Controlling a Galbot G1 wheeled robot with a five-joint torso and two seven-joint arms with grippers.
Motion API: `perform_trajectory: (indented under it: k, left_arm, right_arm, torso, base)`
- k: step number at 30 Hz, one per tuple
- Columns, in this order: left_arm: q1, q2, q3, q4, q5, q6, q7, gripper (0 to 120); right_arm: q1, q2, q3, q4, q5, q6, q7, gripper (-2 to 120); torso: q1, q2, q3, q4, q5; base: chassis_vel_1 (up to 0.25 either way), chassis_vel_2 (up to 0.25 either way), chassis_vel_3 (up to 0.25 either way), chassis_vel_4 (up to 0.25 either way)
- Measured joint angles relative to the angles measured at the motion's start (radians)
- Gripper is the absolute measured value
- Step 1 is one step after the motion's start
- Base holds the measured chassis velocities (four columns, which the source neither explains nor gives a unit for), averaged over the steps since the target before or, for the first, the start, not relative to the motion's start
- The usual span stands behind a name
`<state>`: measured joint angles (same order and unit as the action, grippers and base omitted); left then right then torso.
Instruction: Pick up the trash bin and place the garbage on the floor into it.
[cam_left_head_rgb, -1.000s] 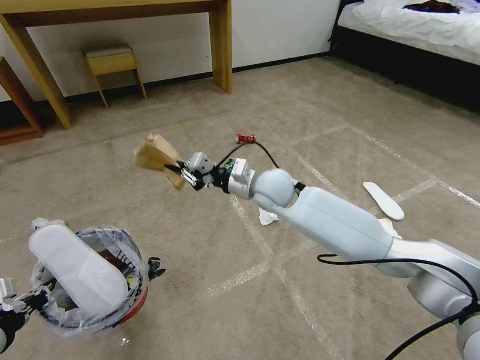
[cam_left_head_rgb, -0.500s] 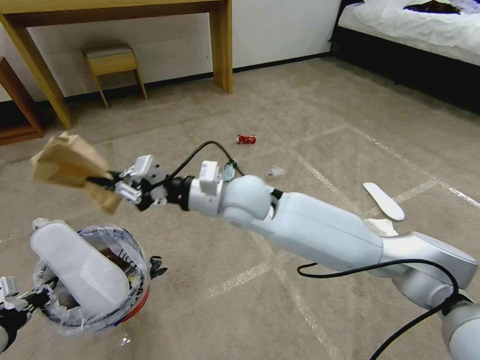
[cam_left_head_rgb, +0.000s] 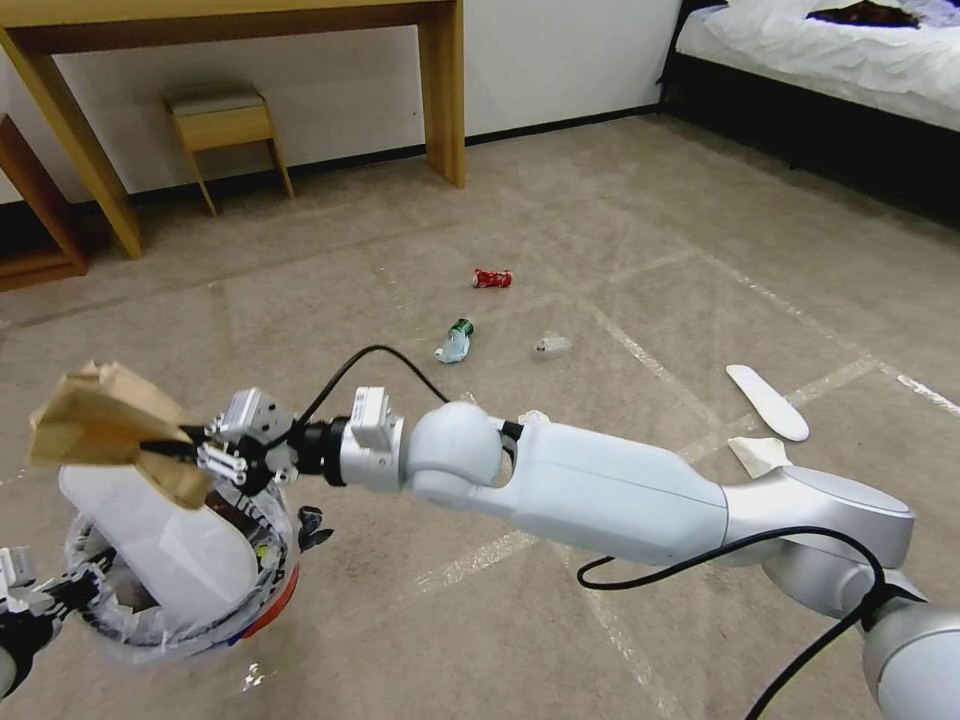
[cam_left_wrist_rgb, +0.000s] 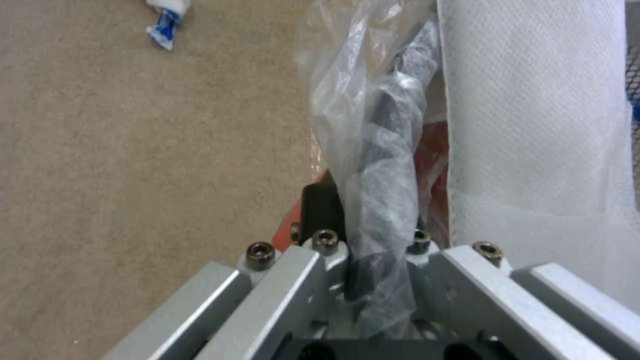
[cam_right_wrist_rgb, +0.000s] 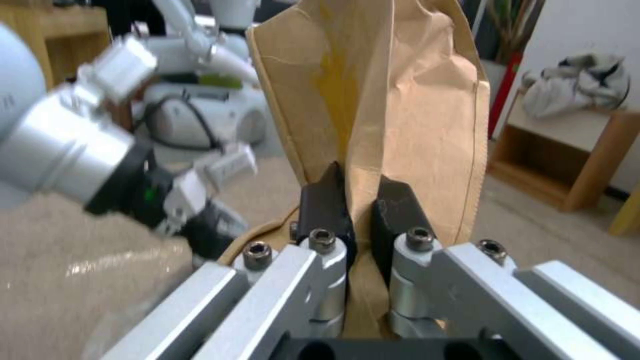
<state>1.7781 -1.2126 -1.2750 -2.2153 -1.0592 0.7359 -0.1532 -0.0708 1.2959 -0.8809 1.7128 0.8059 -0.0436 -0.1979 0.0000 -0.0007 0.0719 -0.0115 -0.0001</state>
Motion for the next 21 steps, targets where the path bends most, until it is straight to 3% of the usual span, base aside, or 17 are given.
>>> perform_trajectory:
  k: [16, 21]
  left_arm:
    - [-0.01, -0.005, 0.002, 0.003, -0.001, -0.001, 0.0, 1]
    - [-0.012, -0.015, 0.003, -0.002, 0.001, -0.001, 0.002, 1]
  right_arm:
    - [0.022, 0.006, -0.09, 0.004, -0.031, -0.113, 0.071, 4]
    - [0.054, 0.016, -0.124, 0.013, -0.031, -0.19, 0.101, 4]
  torso:
    - [0.0, 0.0, 0.0, 0.0, 0.0]
    - [0.0, 0.0, 0.0, 0.0, 0.0]
  base:
    - [0.0, 0.0, 0.0, 0.0]
    - [0.0, 0.0, 0.0, 0.0]
